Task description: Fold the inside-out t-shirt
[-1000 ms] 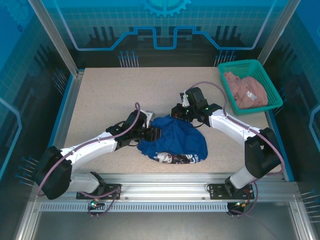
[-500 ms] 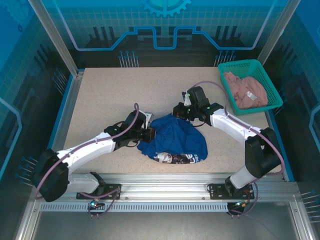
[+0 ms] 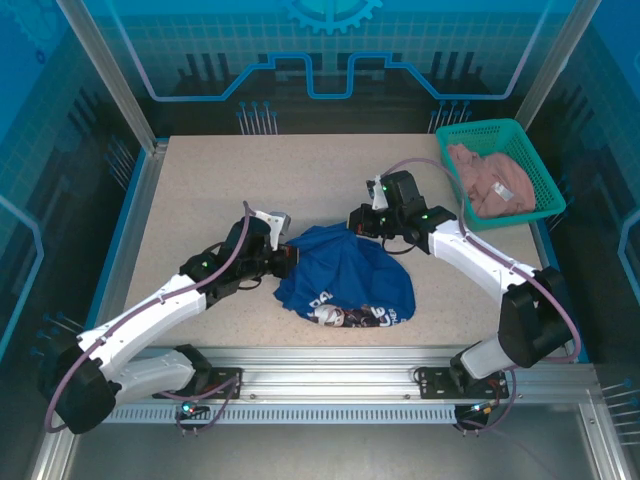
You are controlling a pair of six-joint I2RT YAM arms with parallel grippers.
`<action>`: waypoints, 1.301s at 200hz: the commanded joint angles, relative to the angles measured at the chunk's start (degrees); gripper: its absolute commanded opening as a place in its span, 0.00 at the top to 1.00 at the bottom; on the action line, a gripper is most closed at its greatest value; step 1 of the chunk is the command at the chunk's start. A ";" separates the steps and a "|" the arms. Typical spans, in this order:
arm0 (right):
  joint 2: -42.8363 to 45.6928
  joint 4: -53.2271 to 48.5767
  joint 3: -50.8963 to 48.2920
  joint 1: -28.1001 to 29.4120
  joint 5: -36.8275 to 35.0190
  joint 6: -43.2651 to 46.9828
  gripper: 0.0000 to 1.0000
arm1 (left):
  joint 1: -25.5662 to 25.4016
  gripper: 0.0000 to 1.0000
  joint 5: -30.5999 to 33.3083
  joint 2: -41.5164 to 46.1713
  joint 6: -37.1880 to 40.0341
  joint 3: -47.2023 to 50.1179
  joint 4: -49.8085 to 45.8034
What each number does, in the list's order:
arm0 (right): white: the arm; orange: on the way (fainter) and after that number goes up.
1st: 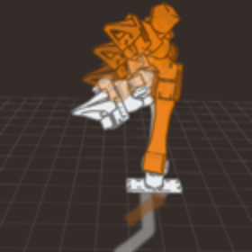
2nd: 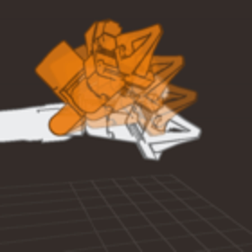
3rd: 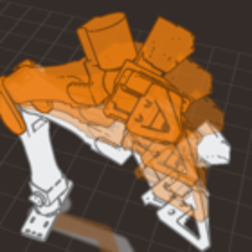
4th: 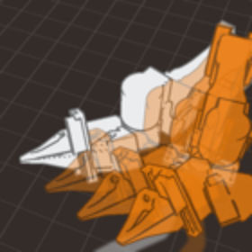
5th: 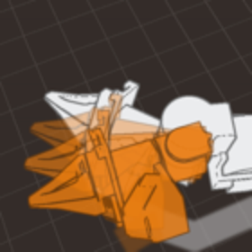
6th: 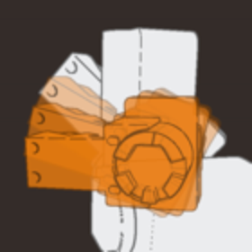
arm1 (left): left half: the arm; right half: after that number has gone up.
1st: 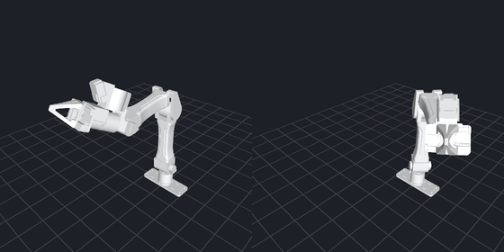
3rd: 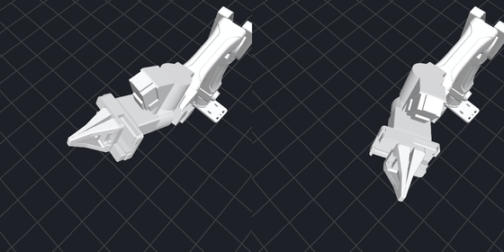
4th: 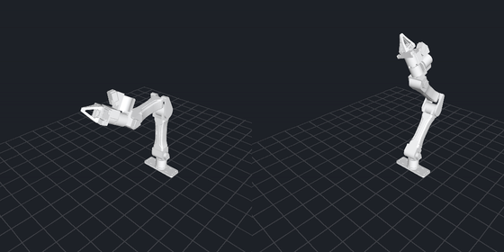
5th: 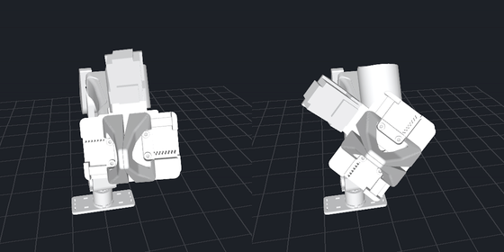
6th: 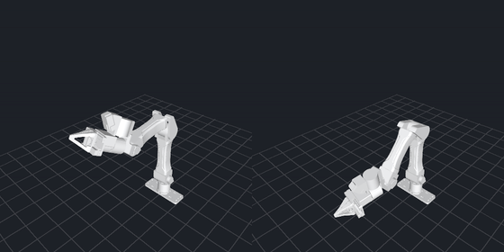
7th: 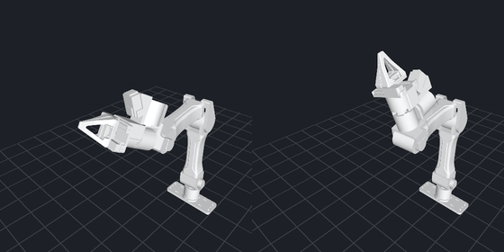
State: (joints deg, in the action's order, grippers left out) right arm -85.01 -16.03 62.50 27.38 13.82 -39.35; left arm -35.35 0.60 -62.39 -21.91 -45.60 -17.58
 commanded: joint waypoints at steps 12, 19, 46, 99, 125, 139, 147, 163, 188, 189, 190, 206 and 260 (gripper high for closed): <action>2.61 -1.07 -2.29 -0.39 -0.27 2.10 1.00 | 0.61 0.85 -2.72 -1.41 0.76 -0.44 -0.51; 3.13 -1.47 -2.82 -0.39 -0.58 2.30 1.00 | 0.61 0.83 -3.08 -1.76 0.79 -0.23 -0.03; 4.59 -2.24 -4.87 -0.81 -1.29 2.48 1.00 | 0.56 0.78 -6.00 -3.73 1.07 -0.46 0.42; 4.78 -2.42 -5.11 -2.15 -0.83 2.79 1.00 | 0.61 0.82 -8.52 -4.48 2.94 1.27 3.43; 4.77 -2.35 -4.90 -2.15 -0.48 2.77 1.00 | 0.57 0.86 -8.58 -5.92 2.88 1.22 4.37; 4.92 -2.34 -5.03 -2.09 -0.29 2.70 1.00 | 0.56 0.89 -7.97 -6.58 2.93 1.07 4.96; 4.98 -2.42 -5.19 -2.06 -0.43 2.70 1.00 | 0.69 0.90 -7.52 -6.78 2.92 0.97 5.46; 5.12 -2.20 -5.69 -2.11 -0.21 2.58 1.00 | 0.83 0.90 -7.60 -7.17 2.71 0.76 6.49; 5.38 -1.83 -6.09 -2.11 -0.02 2.35 1.00 | 0.98 0.83 -7.59 -7.98 2.46 0.10 7.25; 5.38 -1.82 -6.12 -2.09 0.02 2.35 1.00 | 0.98 0.83 -7.57 -7.99 2.47 0.04 7.27; 5.43 -1.82 -6.10 -2.07 0.00 2.35 1.00 | 0.99 0.83 -7.51 -7.99 2.48 0.02 7.24; 5.55 -1.72 -6.16 -2.06 0.11 2.27 1.00 | 1.11 0.79 -6.89 -8.72 2.17 -0.19 7.38; 5.73 -1.63 -6.47 -1.98 0.30 2.31 1.00 | 1.86 0.78 -5.30 -9.94 0.95 -0.27 7.74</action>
State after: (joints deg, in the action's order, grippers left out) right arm -80.84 -17.50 56.60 25.82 13.58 -37.43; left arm -34.20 -6.17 -71.70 -20.64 -45.17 -11.22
